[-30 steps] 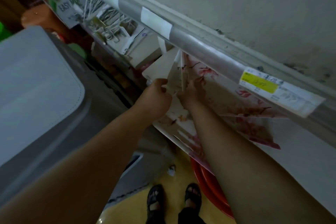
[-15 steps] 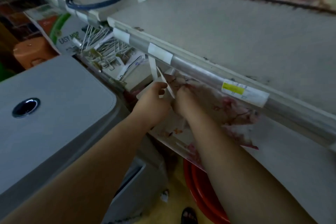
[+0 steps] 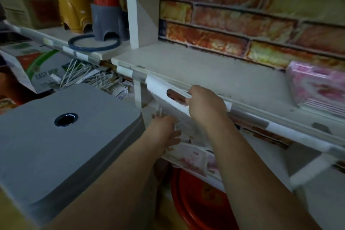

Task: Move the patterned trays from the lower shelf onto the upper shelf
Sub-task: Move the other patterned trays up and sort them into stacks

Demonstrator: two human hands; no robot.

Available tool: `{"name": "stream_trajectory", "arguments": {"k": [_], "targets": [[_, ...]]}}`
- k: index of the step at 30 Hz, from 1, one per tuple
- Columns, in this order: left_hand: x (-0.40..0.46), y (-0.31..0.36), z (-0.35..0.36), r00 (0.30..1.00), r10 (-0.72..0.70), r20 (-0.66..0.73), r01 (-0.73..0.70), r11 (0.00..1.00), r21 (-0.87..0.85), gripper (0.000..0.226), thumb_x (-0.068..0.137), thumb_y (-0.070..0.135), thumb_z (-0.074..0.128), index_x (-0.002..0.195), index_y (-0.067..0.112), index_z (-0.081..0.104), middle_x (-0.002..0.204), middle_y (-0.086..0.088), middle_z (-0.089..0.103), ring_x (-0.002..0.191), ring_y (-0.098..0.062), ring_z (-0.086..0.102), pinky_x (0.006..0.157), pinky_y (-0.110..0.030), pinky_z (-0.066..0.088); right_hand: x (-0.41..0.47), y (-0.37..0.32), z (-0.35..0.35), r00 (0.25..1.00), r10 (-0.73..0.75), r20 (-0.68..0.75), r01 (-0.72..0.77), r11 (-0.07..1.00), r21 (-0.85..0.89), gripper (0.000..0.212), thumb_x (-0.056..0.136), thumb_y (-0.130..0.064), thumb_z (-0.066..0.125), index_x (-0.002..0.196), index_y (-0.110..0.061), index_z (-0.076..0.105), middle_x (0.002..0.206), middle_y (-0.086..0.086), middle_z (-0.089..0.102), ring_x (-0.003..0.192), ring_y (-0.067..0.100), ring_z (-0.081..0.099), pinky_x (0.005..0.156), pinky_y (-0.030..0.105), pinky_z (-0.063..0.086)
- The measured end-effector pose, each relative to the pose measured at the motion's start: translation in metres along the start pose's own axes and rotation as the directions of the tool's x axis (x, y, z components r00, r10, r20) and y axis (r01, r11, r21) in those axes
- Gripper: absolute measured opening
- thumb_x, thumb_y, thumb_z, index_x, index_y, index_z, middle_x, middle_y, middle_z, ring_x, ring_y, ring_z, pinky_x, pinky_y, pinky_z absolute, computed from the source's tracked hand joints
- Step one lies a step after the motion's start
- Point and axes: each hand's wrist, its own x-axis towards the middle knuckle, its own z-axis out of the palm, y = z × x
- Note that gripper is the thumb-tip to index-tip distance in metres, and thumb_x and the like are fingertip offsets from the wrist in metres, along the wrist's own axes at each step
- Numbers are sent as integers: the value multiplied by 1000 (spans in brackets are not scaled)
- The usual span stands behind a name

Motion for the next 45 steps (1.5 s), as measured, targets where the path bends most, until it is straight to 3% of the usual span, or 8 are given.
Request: {"name": "stream_trajectory", "arguments": {"k": [3,8,17,23,28,34,39,45], "targets": [[-12,0,2,995,-28,94,38,994,-105,39,95,34,52,127,11,53,119,-20,61,106,-38,63,80,-41,58,-16,-5,-22,999,-28,-47,29,999,35,12,97,-28,53,105,-21,58,90,2,63,79,26,57,64,34,39],[-30,14,-2,992,-40,123,76,951,-301,32,89,29,51,118,16,49,108,-21,63,94,-38,66,71,-44,57,-37,-12,-41,995,-87,-40,92,985,146,9,95,-34,55,99,-27,60,85,-6,59,76,19,54,59,33,35],[-69,20,3,991,-42,125,78,951,-298,42,75,40,67,102,10,56,107,-15,55,93,-33,57,72,-39,50,-64,-16,-50,982,-188,-15,187,961,201,5,93,-35,56,93,-34,60,94,-7,64,85,20,57,65,35,42],[-104,14,30,993,113,33,-103,968,-229,36,75,40,64,99,13,68,97,-12,59,85,-28,57,75,-38,48,-87,6,-68,959,-258,-113,281,917,282,5,95,-38,52,92,-37,55,88,-15,62,79,11,56,63,33,44],[-138,8,53,958,286,-31,-283,914,-290,46,84,53,63,115,20,67,103,-5,70,101,-26,65,96,-44,49,-112,28,-86,932,-313,-181,361,830,425,12,94,-41,52,82,-45,52,81,-24,59,76,-3,53,59,22,40],[-182,-14,84,872,480,-98,-480,797,-366,75,73,57,64,134,14,53,124,-13,65,111,-26,64,95,-46,50,-158,46,-106,844,-500,-194,526,699,484,11,90,-45,51,100,-43,56,90,-15,68,82,9,63,69,37,55],[-204,-33,86,827,495,-268,-559,664,-497,22,89,32,57,89,11,64,81,-7,64,83,-21,64,77,-35,52,-195,47,-101,749,-637,-183,645,638,422,25,91,-29,53,113,-40,59,100,-7,68,88,16,61,62,29,42],[-210,-44,89,857,474,-204,-491,626,-606,36,91,34,42,63,15,56,59,-3,55,58,-16,61,64,-30,46,-206,47,-107,700,-709,-78,685,638,350,35,94,-27,51,128,-29,56,118,0,67,106,22,60,86,42,52]]}}
